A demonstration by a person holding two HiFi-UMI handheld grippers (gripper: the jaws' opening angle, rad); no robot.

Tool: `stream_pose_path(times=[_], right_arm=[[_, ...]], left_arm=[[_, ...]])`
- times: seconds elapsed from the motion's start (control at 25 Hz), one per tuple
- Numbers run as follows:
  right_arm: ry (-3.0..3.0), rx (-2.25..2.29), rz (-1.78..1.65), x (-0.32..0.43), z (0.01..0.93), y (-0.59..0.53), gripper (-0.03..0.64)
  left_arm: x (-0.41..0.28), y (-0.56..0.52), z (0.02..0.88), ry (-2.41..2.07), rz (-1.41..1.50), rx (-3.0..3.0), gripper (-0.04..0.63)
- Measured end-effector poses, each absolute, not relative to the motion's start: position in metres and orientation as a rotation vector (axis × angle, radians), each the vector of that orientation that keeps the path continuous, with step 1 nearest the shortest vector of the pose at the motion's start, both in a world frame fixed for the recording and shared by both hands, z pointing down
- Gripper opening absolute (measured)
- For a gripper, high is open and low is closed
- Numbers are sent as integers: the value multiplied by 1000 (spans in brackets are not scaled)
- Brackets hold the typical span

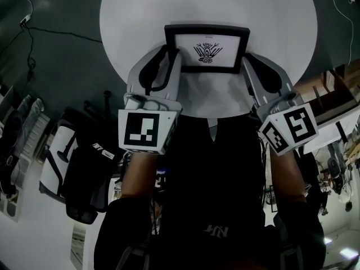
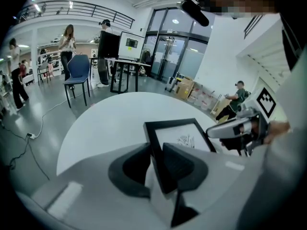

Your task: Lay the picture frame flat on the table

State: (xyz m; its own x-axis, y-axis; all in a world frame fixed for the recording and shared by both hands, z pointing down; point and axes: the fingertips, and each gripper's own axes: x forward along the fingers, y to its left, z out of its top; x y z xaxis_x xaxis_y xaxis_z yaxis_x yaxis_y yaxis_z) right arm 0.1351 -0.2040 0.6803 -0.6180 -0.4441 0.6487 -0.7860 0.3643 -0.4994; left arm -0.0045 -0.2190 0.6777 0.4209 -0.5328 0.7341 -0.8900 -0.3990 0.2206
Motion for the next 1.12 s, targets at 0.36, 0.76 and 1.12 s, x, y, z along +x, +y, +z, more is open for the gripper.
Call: stream_pose_path(times=[0.36, 0.76, 1.12], right_arm=[[-2197, 1110, 1067, 136, 683, -201, 8], [-2170, 1123, 930, 135, 686, -204, 15], [-2167, 1100, 819, 131, 662, -215, 23]], left_arm=[[-3, -217, 682, -1218, 808, 2049, 86], [-3, -213, 687, -1216, 867, 2013, 89], [-9, -212, 686, -1158, 915, 2004, 144]])
